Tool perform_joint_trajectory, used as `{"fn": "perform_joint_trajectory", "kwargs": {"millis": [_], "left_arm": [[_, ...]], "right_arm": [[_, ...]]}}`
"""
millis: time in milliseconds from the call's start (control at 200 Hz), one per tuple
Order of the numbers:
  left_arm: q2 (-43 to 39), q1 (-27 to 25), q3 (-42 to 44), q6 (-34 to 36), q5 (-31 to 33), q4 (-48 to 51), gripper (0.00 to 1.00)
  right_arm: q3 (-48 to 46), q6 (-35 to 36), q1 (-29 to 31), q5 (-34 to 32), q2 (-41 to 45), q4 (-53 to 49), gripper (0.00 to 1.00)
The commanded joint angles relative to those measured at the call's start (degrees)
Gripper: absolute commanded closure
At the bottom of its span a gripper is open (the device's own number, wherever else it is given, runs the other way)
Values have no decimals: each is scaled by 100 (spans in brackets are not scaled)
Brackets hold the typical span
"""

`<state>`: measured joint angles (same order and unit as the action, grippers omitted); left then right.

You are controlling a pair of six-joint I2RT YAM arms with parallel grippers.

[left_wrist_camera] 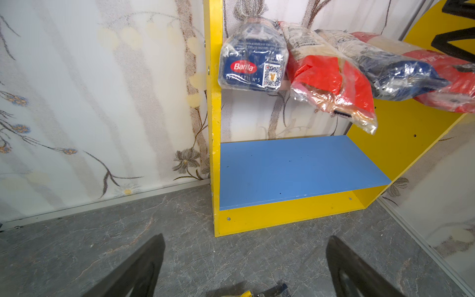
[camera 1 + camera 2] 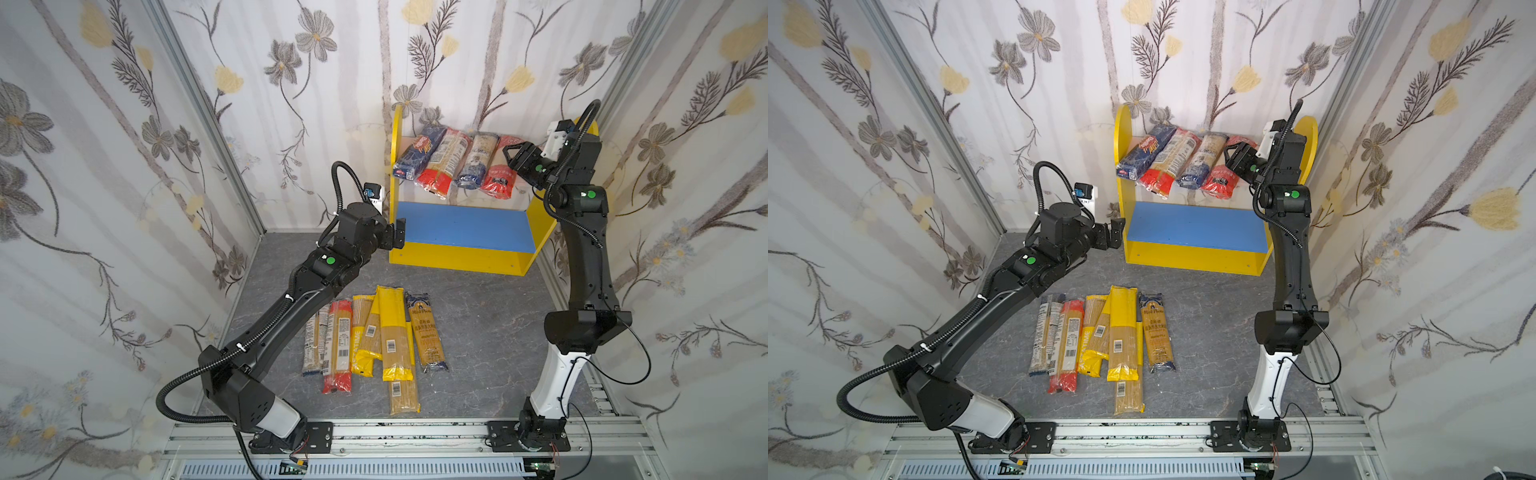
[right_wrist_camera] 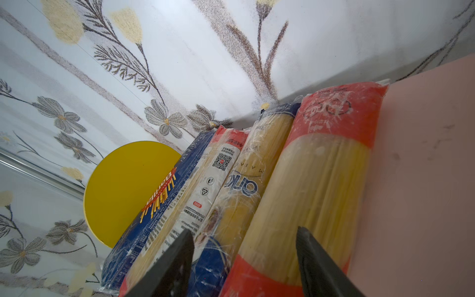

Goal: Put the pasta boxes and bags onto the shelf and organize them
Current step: 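Lower the red-ended bag onto the pink shelf beside the Ankara bag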

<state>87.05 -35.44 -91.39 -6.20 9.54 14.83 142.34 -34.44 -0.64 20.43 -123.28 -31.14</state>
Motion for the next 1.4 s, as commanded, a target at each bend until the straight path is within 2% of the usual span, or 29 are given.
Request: {"fn": "perform_joint_trajectory", "kwargs": {"millis": [0,195,410,500,609,724,799,1204,1394], "left_arm": [[23,24,-54,9,-90,-94,0],[32,32,-10,-49,-126,-94,0],[15,32,7,-154,-206,-94,0],[-5,34,40,-188,-242,-94,0],[-55,37,133,-227,-242,-94,0],[-132,36,222,-291,-273,-94,0],[-194,30,271,-322,-261,-94,0],[-616,30,596,-349,-273,-94,0],[-705,36,684,-352,-339,-94,0]], "right_arm": [[37,100,12,-74,113,-97,33],[34,459,95,-436,472,-723,18],[-28,434,174,-944,800,-1645,16],[-580,239,252,-923,1055,-1744,15],[-1937,-222,327,-826,1639,-1064,14],[-3910,-1198,319,-205,2477,768,13],[-4629,-1644,304,3,2773,1488,12],[-4804,-1732,258,232,3135,1929,11],[-5254,-2299,285,133,3152,2582,11]]}}
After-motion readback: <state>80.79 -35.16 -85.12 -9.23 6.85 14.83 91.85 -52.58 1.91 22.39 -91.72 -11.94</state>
